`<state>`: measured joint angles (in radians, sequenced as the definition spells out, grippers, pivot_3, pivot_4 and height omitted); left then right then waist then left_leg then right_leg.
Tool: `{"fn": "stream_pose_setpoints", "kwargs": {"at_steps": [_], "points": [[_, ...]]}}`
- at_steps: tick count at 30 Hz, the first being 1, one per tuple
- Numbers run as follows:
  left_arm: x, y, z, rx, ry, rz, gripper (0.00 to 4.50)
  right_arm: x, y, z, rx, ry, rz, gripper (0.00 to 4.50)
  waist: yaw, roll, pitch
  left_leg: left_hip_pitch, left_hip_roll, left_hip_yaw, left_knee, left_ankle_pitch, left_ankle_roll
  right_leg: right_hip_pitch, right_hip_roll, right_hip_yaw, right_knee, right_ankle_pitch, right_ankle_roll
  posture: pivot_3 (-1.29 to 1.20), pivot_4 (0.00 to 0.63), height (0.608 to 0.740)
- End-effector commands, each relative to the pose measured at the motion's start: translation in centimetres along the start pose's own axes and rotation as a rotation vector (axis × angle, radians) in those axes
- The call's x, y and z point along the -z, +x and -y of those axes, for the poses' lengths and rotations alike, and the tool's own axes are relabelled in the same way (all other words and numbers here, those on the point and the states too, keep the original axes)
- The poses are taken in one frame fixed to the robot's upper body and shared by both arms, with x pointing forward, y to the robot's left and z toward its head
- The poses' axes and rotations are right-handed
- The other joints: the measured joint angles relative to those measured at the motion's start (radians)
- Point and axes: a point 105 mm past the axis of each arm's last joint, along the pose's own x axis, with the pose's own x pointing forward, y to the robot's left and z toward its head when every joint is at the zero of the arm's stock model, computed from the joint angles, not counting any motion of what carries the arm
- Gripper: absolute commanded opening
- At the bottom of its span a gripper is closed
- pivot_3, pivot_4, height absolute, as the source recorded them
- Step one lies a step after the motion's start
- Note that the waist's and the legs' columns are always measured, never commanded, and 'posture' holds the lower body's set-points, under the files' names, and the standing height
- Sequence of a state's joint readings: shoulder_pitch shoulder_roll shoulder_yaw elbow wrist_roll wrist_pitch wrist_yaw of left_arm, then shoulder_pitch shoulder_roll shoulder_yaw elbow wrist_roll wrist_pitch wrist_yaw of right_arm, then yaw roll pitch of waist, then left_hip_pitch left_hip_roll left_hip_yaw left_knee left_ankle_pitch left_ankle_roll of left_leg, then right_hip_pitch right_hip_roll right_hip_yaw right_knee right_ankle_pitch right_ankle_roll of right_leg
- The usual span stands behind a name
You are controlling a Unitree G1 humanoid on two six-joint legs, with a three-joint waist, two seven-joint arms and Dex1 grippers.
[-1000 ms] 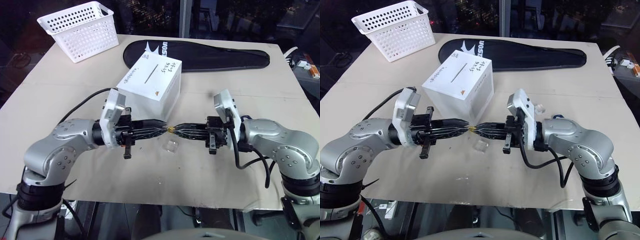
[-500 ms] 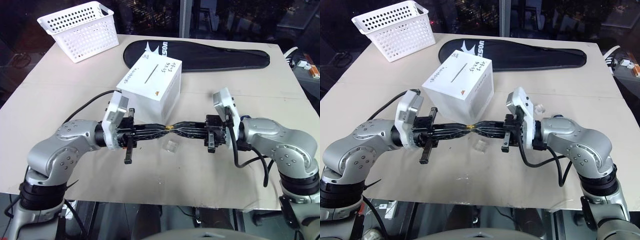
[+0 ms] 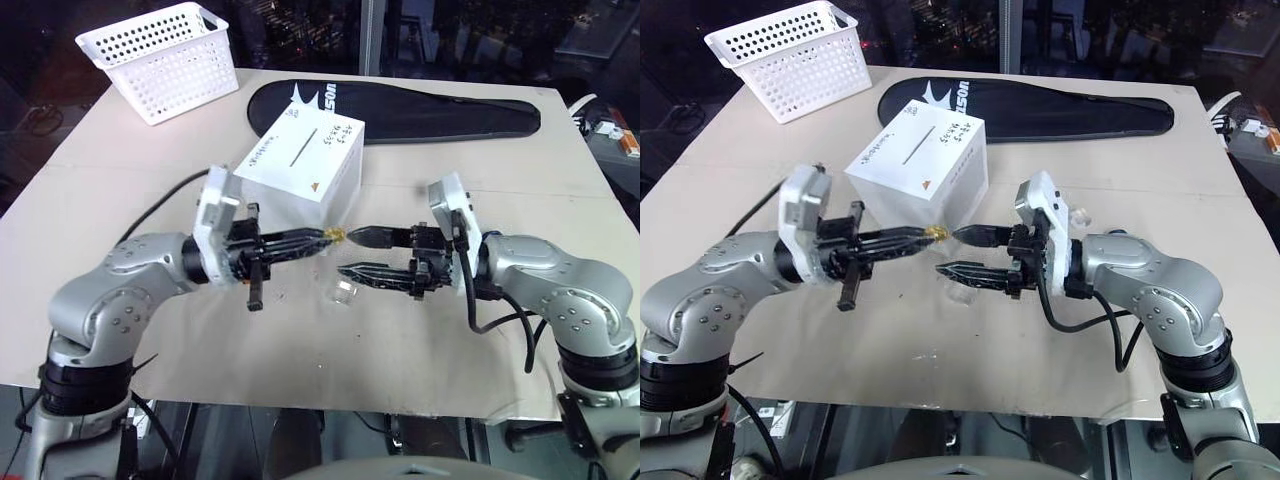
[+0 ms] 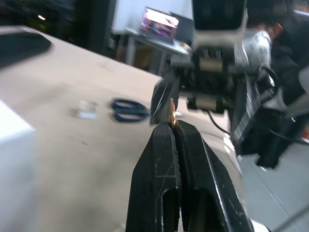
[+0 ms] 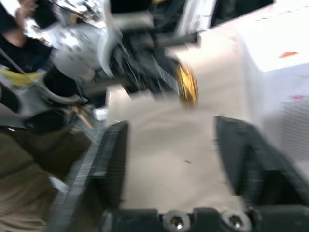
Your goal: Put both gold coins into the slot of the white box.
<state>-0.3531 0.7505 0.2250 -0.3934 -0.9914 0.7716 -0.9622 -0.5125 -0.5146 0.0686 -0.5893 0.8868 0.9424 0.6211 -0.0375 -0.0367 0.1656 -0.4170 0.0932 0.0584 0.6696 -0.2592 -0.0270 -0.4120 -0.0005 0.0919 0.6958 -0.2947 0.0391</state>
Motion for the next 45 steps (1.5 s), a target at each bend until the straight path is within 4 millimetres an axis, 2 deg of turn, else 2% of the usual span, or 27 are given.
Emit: {"fn": "stream_pose_setpoints", "kwargs": {"at_steps": [1, 4, 5, 7, 10, 15, 20, 25, 34, 38, 39, 40, 42, 45], "points": [[-2.8, -0.4, -1.5, -0.138, 0.029, 0.108, 0.0, -2.3, -1.9, 0.4, 0.09, -0.132, 0.069, 4.46, 0.002, 0.0, 0.0, 0.0, 0.0, 0.0, 0.0, 0.0, 0.0, 0.0, 0.0, 0.0, 0.0, 0.0, 0.0, 0.0, 0.15, 0.74], [-6.1, -0.6, -6.1, -0.519, 0.085, 0.173, 0.0, -3.5, -4.7, 0.8, 0.173, -0.226, 0.049, 4.46, 0.022, -0.001, 0.001, -0.001, 0.0, -0.002, 0.001, 0.0, 0.0, 0.001, 0.0, -0.002, 0.0, 0.0, 0.0, 0.0, 0.15, 0.74], [-6.5, -0.6, -6.8, -0.584, 0.078, 0.169, 0.0, -3.8, -5.2, 1.0, 0.193, -0.246, 0.04, 4.46, 0.024, -0.001, 0.001, -0.002, 0.0, -0.004, 0.002, 0.0, 0.0, 0.001, 0.0, -0.003, 0.0, 0.0, 0.0, 0.0, 0.15, 0.74], [-6.3, -0.1, -7.5, -0.598, -0.047, 0.113, 0.0, -4.4, -5.9, 1.4, 0.22, -0.272, 0.031, 4.46, 0.022, -0.001, 0.001, -0.002, -0.001, -0.004, 0.002, 0.0, 0.0, 0.002, 0.0, -0.003, -0.001, 0.0, 0.0, 0.0, 0.15, 0.74], [-6.2, 0.9, -7.9, -0.547, -0.158, 0.005, 0.0, -5.2, -6.7, 1.5, 0.241, -0.316, 0.015, 4.46, 0.02, -0.001, 0.001, -0.001, -0.001, -0.004, 0.001, 0.0, 0.0, 0.002, 0.0, -0.003, -0.001, 0.0, 0.0, 0.0, 0.15, 0.74], [-6.8, 1.8, -9.2, -0.569, -0.255, -0.033, 0.0, -5.7, -7.4, 1.5, 0.261, -0.372, -0.003, 4.46, 0.023, -0.001, 0.001, -0.002, -0.001, -0.006, 0.001, 0.0, 0.0, 0.001, 0.0, -0.004, -0.001, 0.0, 0.0, 0.0, 0.15, 0.74], [-5.9, 2.3, -10.1, -0.641, -0.257, -0.138, 0.0, -5.8, -7.6, 1.1, 0.276, -0.394, 0.002, 4.46, 0.022, -0.001, 0.001, -0.002, -0.001, -0.007, 0.0, 0.003, -0.004, 0.001, 0.0, -0.005, -0.001, 0.0, 0.0, 0.0, 0.15, 0.74], [-5.3, 1.9, -10.8, -0.736, -0.254, -0.211, 0.0, -5.6, -7.8, 0.8, 0.289, -0.397, 0.003, 4.46, 0.025, -0.001, 0.001, -0.003, -0.002, -0.007, 0.001, 0.003, -0.005, 0.001, 0.0, -0.006, -0.001, 0.0, 0.0, 0.0, 0.15, 0.74], [-5.2, 2.7, -10.2, -0.755, -0.176, -0.283, 0.0, -5.3, -7.8, 1.0, 0.293, -0.391, 0.0, 4.46, 0.023, -0.001, 0.001, -0.003, -0.002, -0.008, 0.001, 0.003, -0.005, 0.001, 0.0, -0.006, 0.0, 0.0, 0.0, 0.0, 0.15, 0.74], [-6.1, 2.5, -10.2, -0.772, -0.139, -0.224, 1.15, -5.0, -7.7, 1.0, 0.291, -0.385, -0.007, 4.5, 0.023, -0.001, 0.001, -0.003, -0.002, -0.008, 0.001, 0.003, -0.005, 0.002, 0.0, -0.006, 0.0, 0.0, 0.0, 0.0, 0.15, 0.74], [-6.6, 2.6, -10.0, -0.75, -0.146, -0.185, 1.65, -5.0, -7.8, 1.0, 0.292, -0.383, -0.007, 4.5, 0.024, -0.001, 0.001, -0.003, -0.002, -0.008, 0.001, 0.003, -0.005, 0.001, 0.0, -0.005, 0.0, 0.0, 0.0, 0.0, 0.15, 0.74], [-7.5, 2.9, -9.3, -0.695, -0.138, -0.128, 1.95, -5.0, -7.8, 1.0, 0.293, -0.379, -0.007, 4.5, 0.025, -0.001, 0.001, -0.003, -0.002, -0.008, 0.001, 0.003, -0.005, 0.002, 0.0, -0.005, 0.0, 0.0, 0.0, 0.0, 0.15, 0.74], [-8.8, 3.3, -7.6, -0.58, -0.097, -0.038, 2.9, -4.8, -7.9, 1.1, 0.306, -0.379, -0.012, 4.5, 0.025, -0.001, 0.001, -0.003, -0.002, -0.008, 0.001, 0.003, -0.005, 0.001, 0.0, -0.006, 0.0, 0.0, 0.0, 0.0, 0.15, 0.74], [-8.3, 3.1, -3.2, -0.353, 0.021, 0.007, 2.9, -4.3, -8.5, 1.6, 0.38, -0.376, 0.005, 4.5, 0.018, 0.0, 0.001, -0.003, -0.002, -0.008, 0.001, 0.003, -0.005, 0.001, -0.001, -0.005, -0.001, 0.0, 0.0, 0.0, 0.15, 0.74]]}}
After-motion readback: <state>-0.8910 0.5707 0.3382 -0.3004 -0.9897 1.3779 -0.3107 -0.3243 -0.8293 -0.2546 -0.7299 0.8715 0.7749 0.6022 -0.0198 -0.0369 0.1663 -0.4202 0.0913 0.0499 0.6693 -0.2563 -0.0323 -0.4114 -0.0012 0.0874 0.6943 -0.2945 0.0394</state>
